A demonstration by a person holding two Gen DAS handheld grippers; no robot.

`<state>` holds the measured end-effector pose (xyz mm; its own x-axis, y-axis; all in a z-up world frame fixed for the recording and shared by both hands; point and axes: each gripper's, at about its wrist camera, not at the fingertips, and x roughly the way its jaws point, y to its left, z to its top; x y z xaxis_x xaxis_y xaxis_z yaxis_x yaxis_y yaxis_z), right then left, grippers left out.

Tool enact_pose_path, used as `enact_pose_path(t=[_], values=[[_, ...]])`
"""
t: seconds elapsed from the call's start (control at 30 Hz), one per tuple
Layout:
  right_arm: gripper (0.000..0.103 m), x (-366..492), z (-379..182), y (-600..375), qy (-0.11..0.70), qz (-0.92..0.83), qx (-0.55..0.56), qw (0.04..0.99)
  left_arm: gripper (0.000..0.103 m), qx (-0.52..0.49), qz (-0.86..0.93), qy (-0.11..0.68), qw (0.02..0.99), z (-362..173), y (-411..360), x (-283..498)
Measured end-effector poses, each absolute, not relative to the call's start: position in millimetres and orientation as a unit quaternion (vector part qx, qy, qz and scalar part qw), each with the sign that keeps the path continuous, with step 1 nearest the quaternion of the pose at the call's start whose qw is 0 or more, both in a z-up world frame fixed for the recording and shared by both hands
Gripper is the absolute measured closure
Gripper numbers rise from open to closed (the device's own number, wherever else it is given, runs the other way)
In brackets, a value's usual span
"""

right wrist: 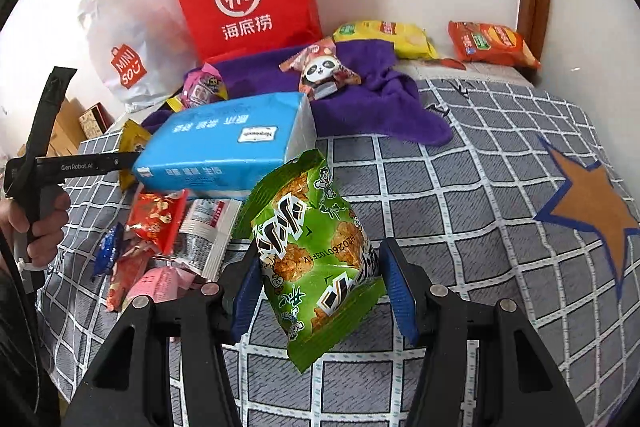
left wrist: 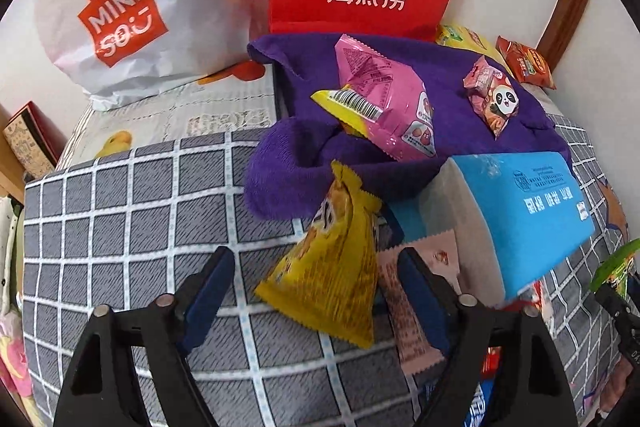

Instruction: Organize snacks

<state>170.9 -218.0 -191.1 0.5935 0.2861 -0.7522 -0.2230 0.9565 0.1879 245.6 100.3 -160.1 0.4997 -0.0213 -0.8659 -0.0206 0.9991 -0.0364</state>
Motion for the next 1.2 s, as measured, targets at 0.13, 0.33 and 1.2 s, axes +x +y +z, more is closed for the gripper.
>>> enact_pose_path(t=[0.13,0.33,1.2], values=[[0.047,174.4,-199.2,-215.8,0.434,0.143,0.042,0.889,0.053,-0.021,-0.011,0.503,0.864,-164.8,98.9,249.3],[0.047,173.5,-197.7,-214.3,0.433,0.148,0.05,0.888,0.064,-0.031,-0.015,0.493,0.869,-156.9,102.0,242.5],[0.047,139.3,-140.8,-201.3,0.403,0.153,0.021,0.902,0.066,-0.05,-0.093,0.453,0.885,-78.4,53.0,149.6]])
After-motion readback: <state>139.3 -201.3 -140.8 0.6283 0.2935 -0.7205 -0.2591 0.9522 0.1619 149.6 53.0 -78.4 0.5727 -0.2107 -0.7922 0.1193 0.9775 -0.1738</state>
